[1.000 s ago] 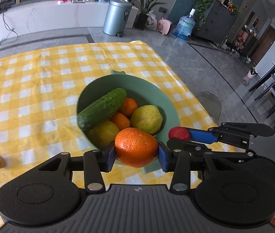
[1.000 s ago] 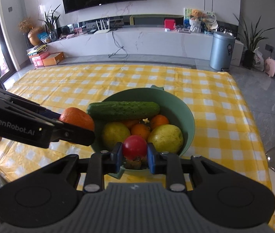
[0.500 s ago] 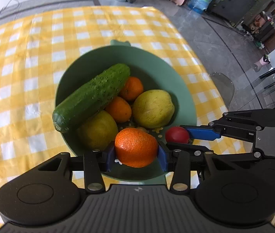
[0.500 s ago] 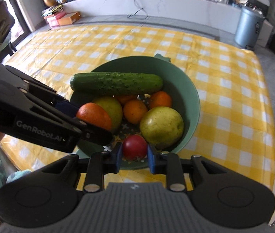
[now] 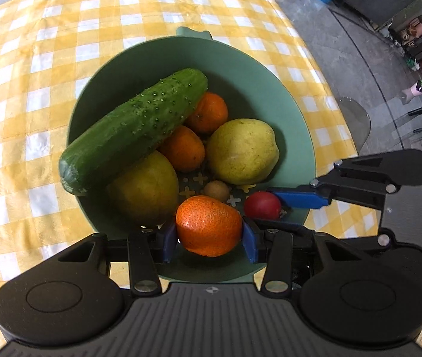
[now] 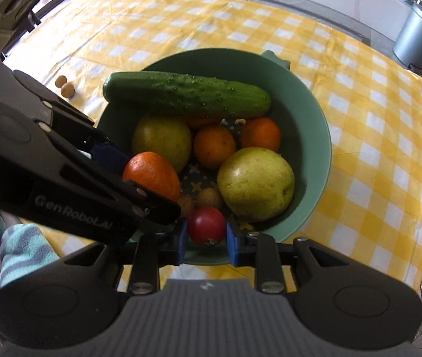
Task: Organize fruits
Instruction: 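Lower the orange and tomato into the colander and open both tools, then move both tools back toward the two brown kiwis on the tablecloth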
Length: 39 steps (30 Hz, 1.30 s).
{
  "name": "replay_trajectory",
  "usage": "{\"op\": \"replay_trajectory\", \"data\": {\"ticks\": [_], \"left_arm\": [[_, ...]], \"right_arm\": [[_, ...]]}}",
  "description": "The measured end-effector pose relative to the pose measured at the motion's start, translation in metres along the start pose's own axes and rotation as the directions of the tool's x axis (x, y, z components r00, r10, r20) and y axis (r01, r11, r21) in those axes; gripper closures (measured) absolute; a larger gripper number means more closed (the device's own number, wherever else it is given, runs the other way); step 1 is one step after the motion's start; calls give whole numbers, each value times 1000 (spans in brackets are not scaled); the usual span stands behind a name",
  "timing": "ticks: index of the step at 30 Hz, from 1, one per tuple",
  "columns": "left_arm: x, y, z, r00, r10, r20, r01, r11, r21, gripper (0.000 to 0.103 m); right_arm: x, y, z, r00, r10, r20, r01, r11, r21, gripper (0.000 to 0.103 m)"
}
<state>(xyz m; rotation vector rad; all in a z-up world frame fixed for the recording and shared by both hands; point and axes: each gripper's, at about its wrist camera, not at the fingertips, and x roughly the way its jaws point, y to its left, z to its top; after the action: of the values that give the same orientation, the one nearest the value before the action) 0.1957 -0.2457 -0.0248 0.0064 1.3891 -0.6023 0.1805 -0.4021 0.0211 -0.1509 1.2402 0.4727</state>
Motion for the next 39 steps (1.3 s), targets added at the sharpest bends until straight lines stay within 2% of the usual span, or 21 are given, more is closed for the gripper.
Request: {"op": "replay_trajectory", "data": {"ticks": [8, 11, 12, 17, 22, 29, 34, 36, 39], "left_arm": [[4, -7, 5, 998, 44, -36, -44, 999, 20, 50], [3, -6, 2, 999, 50, -19, -50, 998, 31, 44], [2, -6, 1, 998, 57, -11, -56, 998, 37, 37], [-5, -2, 0, 999, 43, 2, -43, 999, 23, 30], [-17, -4, -3, 999, 35, 30, -35, 999, 26, 30], [-51, -5, -18, 994, 32, 108, -36, 998, 41, 30], [-89, -5, -35, 978, 47, 202, -64, 995, 79, 30], [-102, -4, -44, 965, 68, 252, -94, 991, 92, 30], [-117, 0, -62, 938, 101, 331, -144, 984, 106, 30]], "right_arm": [[3, -2, 4, 1000, 5, -29, -6, 999, -31, 79], [3, -1, 2, 1000, 2, -11, -3, 999, -33, 79], [2, 0, 1, 1000, 0, -4, 0, 999, -36, 79], [-6, -1, -4, 1000, 0, 23, 0, 1000, -18, 78], [-15, 3, -6, 999, -18, 44, 18, 1000, -1, 67], [-31, 12, -12, 994, -50, 94, 47, 998, 39, 64], [-60, 24, -20, 978, -90, 186, 66, 989, 130, 52], [-68, 31, -25, 966, -106, 234, 64, 982, 179, 48], [-76, 44, -35, 947, -104, 304, 27, 969, 247, 48]]}}
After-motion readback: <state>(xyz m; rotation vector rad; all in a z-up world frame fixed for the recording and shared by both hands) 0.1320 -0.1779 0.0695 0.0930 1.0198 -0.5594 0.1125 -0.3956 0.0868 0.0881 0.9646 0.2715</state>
